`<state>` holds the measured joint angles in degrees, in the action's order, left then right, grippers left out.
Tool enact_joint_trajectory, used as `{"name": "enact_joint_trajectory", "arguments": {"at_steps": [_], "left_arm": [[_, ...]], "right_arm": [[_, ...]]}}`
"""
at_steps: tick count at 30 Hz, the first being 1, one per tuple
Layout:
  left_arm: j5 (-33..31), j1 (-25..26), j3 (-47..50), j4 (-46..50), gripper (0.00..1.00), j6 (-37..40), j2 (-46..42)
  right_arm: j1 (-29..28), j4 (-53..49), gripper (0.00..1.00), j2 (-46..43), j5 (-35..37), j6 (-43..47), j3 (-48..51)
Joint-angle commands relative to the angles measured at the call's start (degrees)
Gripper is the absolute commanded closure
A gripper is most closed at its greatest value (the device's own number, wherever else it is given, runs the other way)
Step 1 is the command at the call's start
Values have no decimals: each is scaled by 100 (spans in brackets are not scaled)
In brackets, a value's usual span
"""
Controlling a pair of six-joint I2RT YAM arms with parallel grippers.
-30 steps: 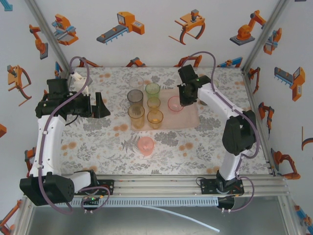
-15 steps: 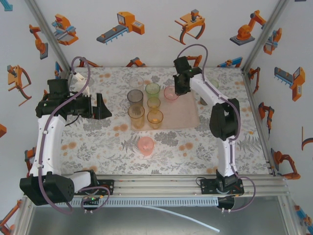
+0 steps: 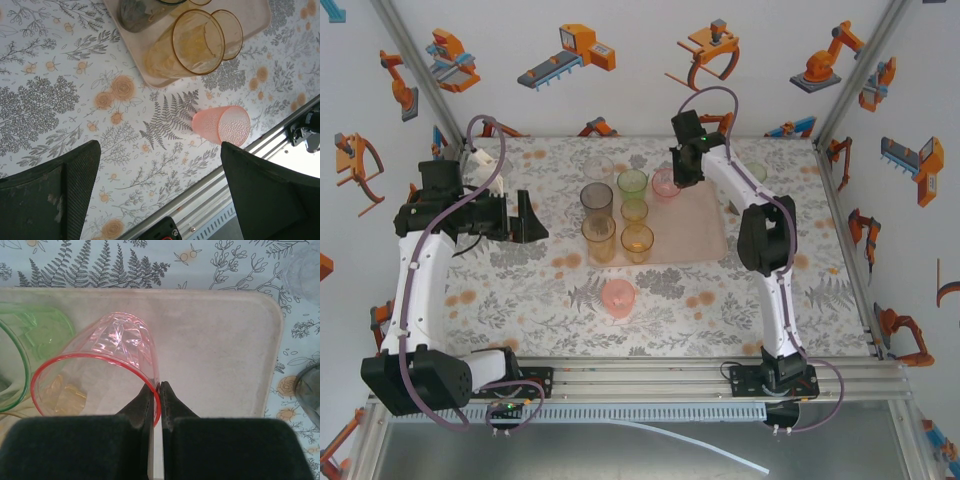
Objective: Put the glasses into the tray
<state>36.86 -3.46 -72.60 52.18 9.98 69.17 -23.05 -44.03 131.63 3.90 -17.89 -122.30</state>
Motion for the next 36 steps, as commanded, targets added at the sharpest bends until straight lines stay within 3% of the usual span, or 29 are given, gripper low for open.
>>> {"name": "enact_joint_trajectory", "arguments": {"at_steps": [1, 13, 36], "left_arm": [[41, -43, 13, 92, 3, 101, -8], [84, -50, 18, 50, 3, 66, -27], [75, -54, 62, 2, 3, 44, -64]], "right_arm": [[49, -109, 92, 128, -45, 90, -350], [99, -244, 90, 396, -153, 65, -645], [99, -347, 75, 607, -214, 22, -898]]}}
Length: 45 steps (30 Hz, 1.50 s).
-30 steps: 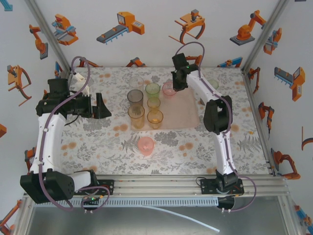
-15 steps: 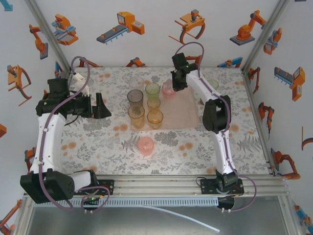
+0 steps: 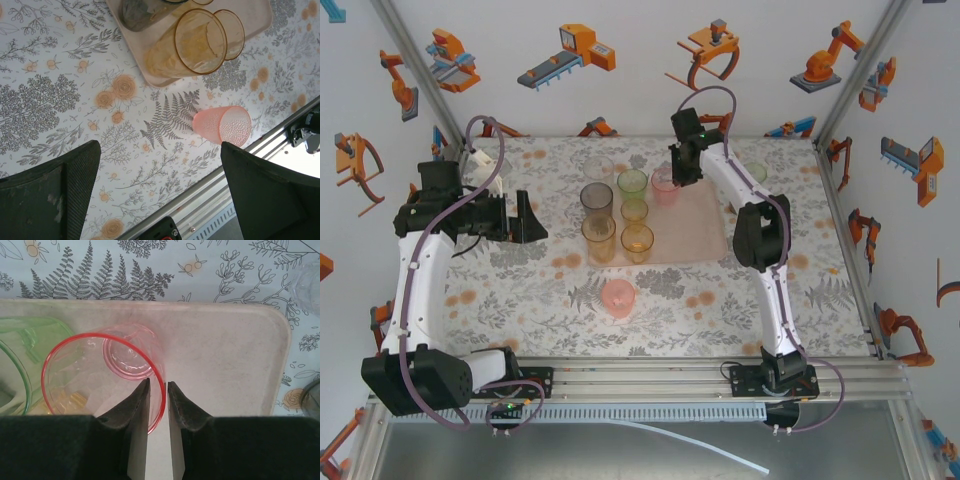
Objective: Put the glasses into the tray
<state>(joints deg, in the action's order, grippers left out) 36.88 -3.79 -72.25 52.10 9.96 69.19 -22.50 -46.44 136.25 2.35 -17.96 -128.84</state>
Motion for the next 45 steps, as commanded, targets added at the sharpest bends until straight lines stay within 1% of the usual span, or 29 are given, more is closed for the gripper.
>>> {"name": "enact_joint_trajectory", "arguments": {"at_steps": [1, 9, 21, 32, 41, 45], "left_arm": [[61, -24, 19, 11, 3, 50, -48], [28, -19, -14, 11, 3, 42, 7], [35, -21, -30, 1, 3, 25, -10], [23, -22, -26, -8, 3, 20, -98], [8, -18, 0, -20, 3, 9, -171], [15, -17, 8, -15, 3, 7, -179]], "right_arm": [[44, -109, 75, 169, -59, 27, -277], [79, -131, 73, 267, -200, 20, -502], [94, -130, 65, 74, -235, 116, -518], [94, -336, 63, -45, -182, 318, -831], [94, -434, 63, -205, -235, 402, -878], [89, -463, 63, -405, -192, 423, -841]]}}
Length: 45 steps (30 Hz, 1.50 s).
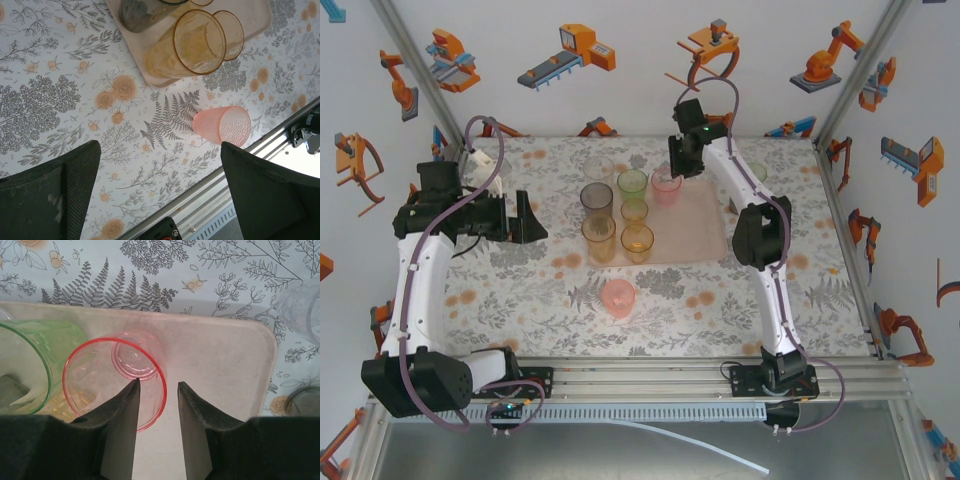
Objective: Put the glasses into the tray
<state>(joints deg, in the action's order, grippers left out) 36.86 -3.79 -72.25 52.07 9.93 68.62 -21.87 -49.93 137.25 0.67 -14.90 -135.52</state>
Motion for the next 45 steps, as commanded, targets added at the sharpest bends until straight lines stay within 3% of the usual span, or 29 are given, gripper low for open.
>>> {"name": "enact_joint_trajectory", "arguments": {"at_steps": [1, 11, 25, 33, 45], "left_arm": [[29, -21, 1, -13, 3, 5, -129], [44, -19, 52, -61, 3, -20, -235], [-202, -20, 317, -329, 3, 14, -398], [-196, -34, 176, -357, 3, -92, -362], [-204, -124, 428, -516, 3, -189, -618]], "right_arm": [[28, -113, 63, -561, -15, 118, -152], [29, -6, 63, -1470, 37, 56, 462], [-403, 847, 63, -4124, 314, -120, 3721], [-1140, 1398, 63, -5549, 781, -60, 5860], [-1477, 1232, 63, -6177, 955, -151, 6275]]}}
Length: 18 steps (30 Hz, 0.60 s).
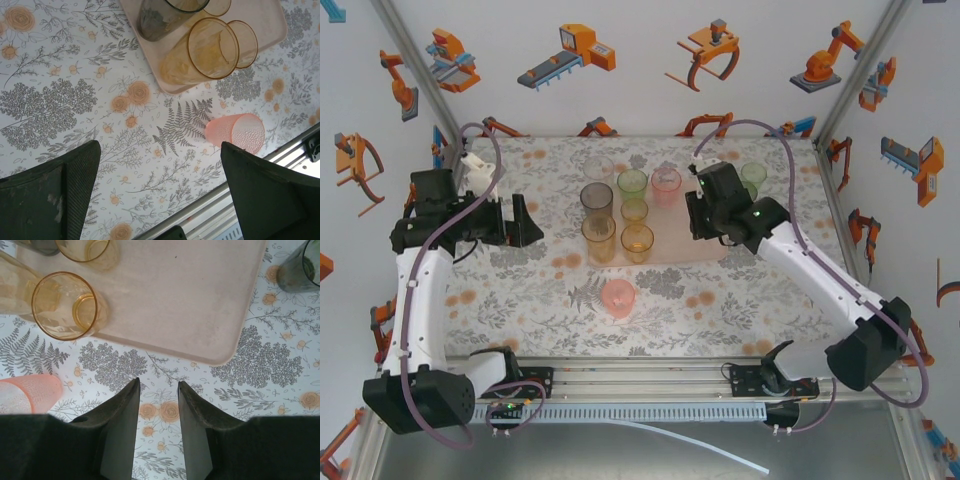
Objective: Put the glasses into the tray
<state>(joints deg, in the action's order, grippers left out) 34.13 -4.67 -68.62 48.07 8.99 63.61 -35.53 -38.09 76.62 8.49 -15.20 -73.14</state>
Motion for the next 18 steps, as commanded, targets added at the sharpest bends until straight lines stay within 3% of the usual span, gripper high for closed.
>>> {"name": "enact_joint_trajectory", "arguments": {"at_steps": [1, 11, 18], "left_arm": [[104, -38, 70, -123, 3, -111, -119], [177, -40, 270, -237, 3, -162, -379], [89, -44, 118, -66, 3, -171, -214]], "right_arm": [[-162, 45, 63, -161, 241, -163, 91], [-771, -251, 63, -756, 557, -344, 320], [-1240, -401, 62, -812, 337, -722, 460]]}}
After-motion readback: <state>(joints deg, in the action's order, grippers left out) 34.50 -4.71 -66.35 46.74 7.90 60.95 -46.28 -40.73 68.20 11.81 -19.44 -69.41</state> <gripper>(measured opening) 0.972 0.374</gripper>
